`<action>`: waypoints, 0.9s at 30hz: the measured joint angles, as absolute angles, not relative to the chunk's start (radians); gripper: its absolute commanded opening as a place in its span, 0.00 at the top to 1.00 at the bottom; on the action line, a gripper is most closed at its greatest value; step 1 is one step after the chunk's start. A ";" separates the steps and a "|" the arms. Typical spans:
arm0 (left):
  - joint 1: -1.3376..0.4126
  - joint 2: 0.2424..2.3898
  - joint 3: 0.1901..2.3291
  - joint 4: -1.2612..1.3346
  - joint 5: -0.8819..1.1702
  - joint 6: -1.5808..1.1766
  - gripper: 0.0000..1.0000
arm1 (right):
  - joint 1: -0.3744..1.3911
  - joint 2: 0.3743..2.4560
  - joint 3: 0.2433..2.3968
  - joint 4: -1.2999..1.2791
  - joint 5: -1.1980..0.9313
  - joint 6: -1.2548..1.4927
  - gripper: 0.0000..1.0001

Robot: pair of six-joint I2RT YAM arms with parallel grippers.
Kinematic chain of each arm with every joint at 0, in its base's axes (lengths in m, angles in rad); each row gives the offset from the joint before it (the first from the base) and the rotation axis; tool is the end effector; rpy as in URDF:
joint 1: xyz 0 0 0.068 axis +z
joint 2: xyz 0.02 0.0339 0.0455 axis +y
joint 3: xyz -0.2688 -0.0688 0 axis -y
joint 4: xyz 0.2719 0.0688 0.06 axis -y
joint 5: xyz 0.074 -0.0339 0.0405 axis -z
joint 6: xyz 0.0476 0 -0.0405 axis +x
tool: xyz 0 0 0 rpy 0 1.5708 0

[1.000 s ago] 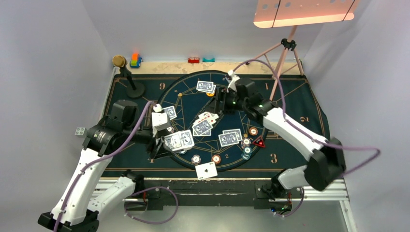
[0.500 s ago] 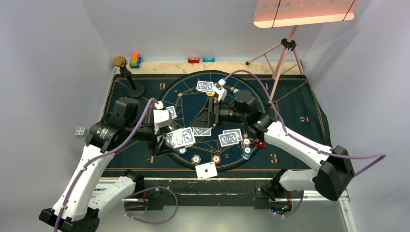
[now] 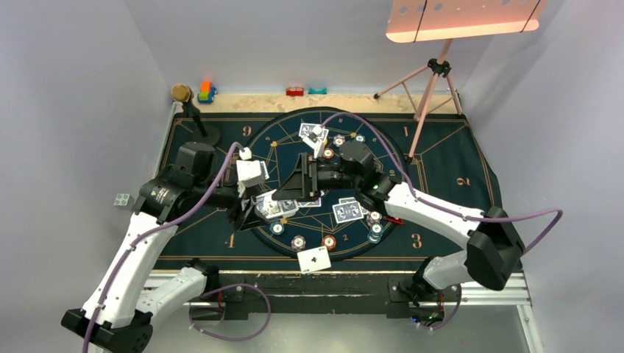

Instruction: Distribute texas hold em gaming equipment

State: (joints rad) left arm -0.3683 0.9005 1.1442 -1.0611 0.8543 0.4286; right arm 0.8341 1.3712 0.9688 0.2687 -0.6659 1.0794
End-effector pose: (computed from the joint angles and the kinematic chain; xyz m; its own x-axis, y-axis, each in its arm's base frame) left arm 0.1498 -0.0963 0.3712 -0.3206 0.4163 -0.8508 0.9356 0.2792 -0.2160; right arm 0.2139 0.2796 0.3108 -0.9185 0.0194 -0.3950 -0.3900 0.1224 0.9127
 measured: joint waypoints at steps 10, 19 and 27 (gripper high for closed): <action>-0.368 0.913 1.148 -1.057 0.819 0.431 0.97 | 0.876 1.488 0.988 0.360 -0.701 1.199 0.79; -0.368 0.928 1.161 -1.053 0.794 0.430 0.00 | 0.862 1.460 0.986 0.322 -0.698 1.219 0.94; -0.318 0.897 1.175 -1.049 0.720 0.369 0.00 | 0.777 1.302 0.916 0.100 -0.668 1.035 0.90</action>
State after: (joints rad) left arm -0.3176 0.8974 1.1751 -1.0489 0.7200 0.3695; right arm 0.7773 1.3022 0.9157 0.1001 -0.6678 1.0348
